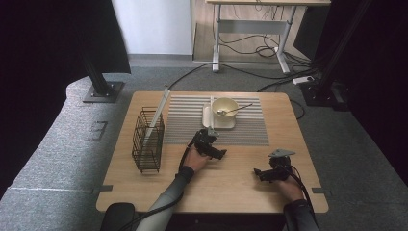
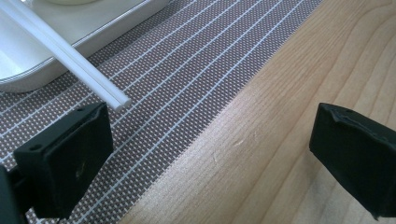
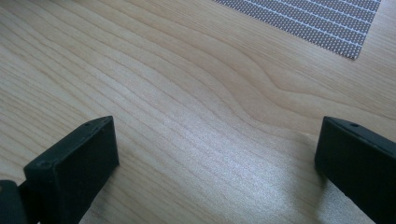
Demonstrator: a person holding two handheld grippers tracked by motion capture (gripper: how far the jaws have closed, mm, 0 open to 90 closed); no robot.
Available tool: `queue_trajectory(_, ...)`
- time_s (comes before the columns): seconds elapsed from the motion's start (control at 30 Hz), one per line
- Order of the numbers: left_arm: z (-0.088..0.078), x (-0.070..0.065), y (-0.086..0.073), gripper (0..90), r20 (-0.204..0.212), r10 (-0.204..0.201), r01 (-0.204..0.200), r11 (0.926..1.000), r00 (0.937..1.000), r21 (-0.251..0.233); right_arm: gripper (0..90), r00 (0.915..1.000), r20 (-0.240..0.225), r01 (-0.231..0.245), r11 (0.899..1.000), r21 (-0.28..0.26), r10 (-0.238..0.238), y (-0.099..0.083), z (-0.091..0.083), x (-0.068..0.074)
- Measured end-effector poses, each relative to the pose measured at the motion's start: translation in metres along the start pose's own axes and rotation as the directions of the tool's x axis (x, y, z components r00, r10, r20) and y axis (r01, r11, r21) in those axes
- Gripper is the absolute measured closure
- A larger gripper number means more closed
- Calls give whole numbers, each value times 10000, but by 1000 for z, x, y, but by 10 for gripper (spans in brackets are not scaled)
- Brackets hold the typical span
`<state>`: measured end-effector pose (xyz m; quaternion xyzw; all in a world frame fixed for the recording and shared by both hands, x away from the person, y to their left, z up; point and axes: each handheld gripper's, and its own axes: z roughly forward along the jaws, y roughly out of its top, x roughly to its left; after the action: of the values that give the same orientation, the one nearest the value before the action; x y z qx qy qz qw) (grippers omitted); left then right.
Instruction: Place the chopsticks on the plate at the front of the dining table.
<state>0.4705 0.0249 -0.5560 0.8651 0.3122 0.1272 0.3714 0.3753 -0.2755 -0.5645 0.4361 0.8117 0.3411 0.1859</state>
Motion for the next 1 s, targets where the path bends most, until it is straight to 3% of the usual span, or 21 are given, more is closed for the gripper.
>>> queue_trajectory(0.23,-6,-3,1,0,-48,200,-200,9998,9998,-32,0,10000,0,-1,10000,1,1,0,0,0)
queue_trajectory(0.6,-32,-7,5,0,-185,335,-338,9992,9993,-194,0,10000,2,1,10000,1,-1,0,0,0)
queue_trajectory(1.0,-60,-7,-6,0,-254,226,-234,9993,9994,-303,0,10000,1,3,10000,1,-3,0,0,0)
